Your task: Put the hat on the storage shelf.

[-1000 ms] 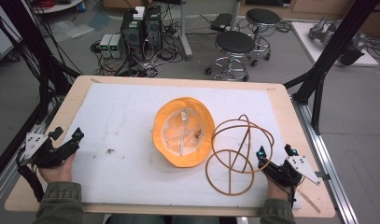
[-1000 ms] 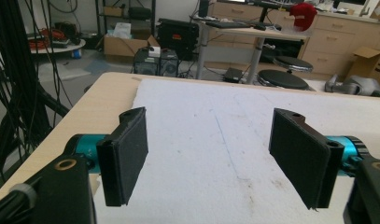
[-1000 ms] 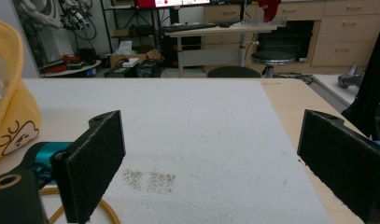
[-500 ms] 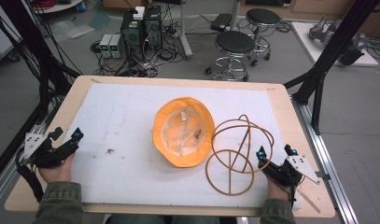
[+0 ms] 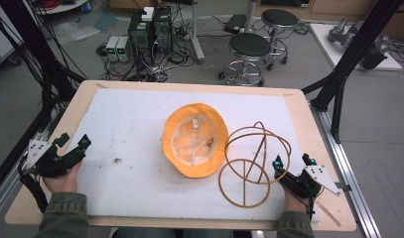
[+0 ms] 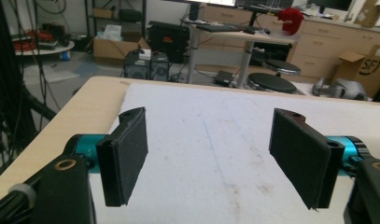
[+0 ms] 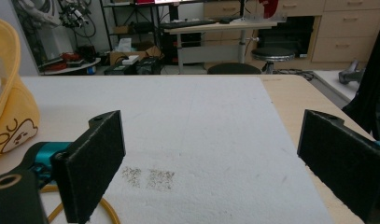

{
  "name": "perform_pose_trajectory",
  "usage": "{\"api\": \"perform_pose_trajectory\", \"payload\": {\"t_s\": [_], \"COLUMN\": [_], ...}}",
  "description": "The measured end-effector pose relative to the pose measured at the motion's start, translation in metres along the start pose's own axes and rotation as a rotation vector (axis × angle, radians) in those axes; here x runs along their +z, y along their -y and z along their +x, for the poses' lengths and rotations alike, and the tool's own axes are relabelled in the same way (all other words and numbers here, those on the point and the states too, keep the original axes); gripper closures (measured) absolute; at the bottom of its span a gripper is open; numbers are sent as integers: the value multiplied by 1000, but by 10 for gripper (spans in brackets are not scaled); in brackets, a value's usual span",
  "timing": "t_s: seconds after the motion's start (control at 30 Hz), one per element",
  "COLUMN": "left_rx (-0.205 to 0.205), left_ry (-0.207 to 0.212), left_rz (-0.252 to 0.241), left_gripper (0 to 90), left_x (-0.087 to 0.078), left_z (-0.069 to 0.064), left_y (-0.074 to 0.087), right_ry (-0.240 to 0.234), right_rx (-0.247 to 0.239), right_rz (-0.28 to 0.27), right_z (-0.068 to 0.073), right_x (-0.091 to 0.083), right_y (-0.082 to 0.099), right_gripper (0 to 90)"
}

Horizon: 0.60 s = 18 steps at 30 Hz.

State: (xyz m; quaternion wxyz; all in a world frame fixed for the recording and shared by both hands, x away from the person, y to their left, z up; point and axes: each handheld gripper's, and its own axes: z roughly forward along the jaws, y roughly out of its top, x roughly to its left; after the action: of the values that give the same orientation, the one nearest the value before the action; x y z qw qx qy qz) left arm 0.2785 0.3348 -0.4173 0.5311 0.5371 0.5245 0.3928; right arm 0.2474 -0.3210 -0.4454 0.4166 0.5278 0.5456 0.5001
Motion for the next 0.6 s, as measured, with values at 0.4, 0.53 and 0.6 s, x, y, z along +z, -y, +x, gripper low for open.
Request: {"api": "perform_pose_trajectory", "payload": {"t_s": [0.4,0.53,0.6], "left_rx": [20,38,43], "left_ry": [136,161,175], "left_rz": [-9,-18,-15], "left_gripper": [283,283,283], "left_x": [19,25,28], "left_z": [-32,-44,-48], "left_y": [-28,-37,-41], "right_ry": [-9,-15,-18], "right_rx": [-1,-3,-6], "right_rz": [-2,1,-5], "right_z": [1,2,2], "right_x": [-2,-2,-2], "right_y": [-1,-1,-1], "right_gripper": [64,65,65]}}
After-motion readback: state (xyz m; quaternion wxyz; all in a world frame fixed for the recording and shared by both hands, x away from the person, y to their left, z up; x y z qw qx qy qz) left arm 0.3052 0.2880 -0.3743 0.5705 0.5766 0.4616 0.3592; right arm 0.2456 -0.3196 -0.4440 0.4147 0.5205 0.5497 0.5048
